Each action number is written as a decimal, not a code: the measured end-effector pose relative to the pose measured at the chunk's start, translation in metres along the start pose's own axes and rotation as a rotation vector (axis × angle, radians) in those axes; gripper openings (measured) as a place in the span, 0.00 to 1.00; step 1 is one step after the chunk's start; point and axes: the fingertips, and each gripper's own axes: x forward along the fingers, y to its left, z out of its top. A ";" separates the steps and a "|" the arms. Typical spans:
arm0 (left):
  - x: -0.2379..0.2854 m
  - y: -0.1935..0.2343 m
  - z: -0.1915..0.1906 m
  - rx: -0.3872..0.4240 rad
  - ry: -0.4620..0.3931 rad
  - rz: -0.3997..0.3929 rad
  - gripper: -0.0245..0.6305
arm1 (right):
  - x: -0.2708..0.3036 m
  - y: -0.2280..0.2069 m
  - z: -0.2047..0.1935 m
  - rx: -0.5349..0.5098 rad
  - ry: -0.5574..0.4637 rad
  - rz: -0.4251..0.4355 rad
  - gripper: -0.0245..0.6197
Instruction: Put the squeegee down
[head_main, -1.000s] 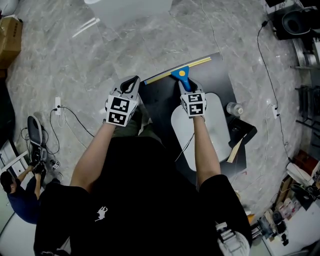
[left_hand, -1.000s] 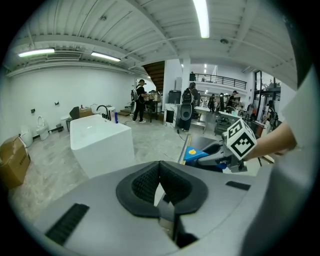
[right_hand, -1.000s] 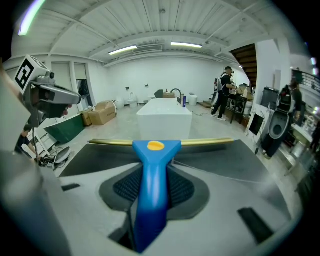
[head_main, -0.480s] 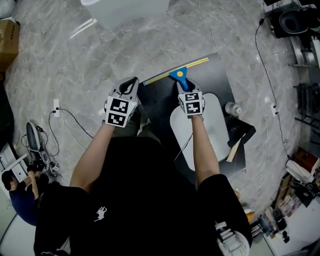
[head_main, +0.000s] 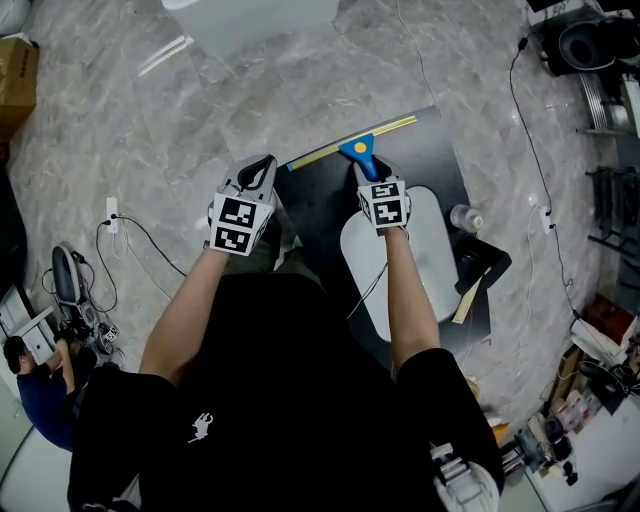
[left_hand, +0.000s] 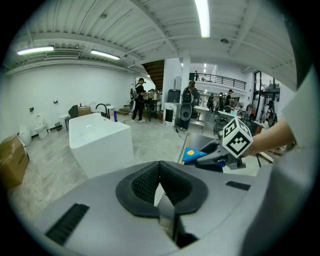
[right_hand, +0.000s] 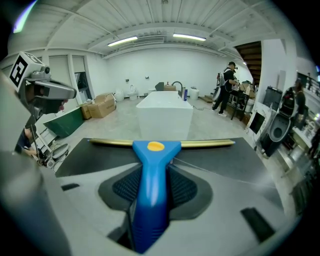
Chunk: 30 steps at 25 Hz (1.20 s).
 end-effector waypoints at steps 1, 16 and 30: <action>-0.001 0.000 -0.001 -0.001 0.004 -0.001 0.04 | 0.000 -0.001 0.000 -0.007 -0.001 0.000 0.27; -0.038 -0.030 0.024 -0.003 -0.090 -0.017 0.04 | -0.082 0.002 0.013 0.081 -0.176 0.006 0.37; -0.097 -0.081 0.052 0.063 -0.216 -0.025 0.04 | -0.202 0.001 0.023 0.225 -0.448 -0.097 0.04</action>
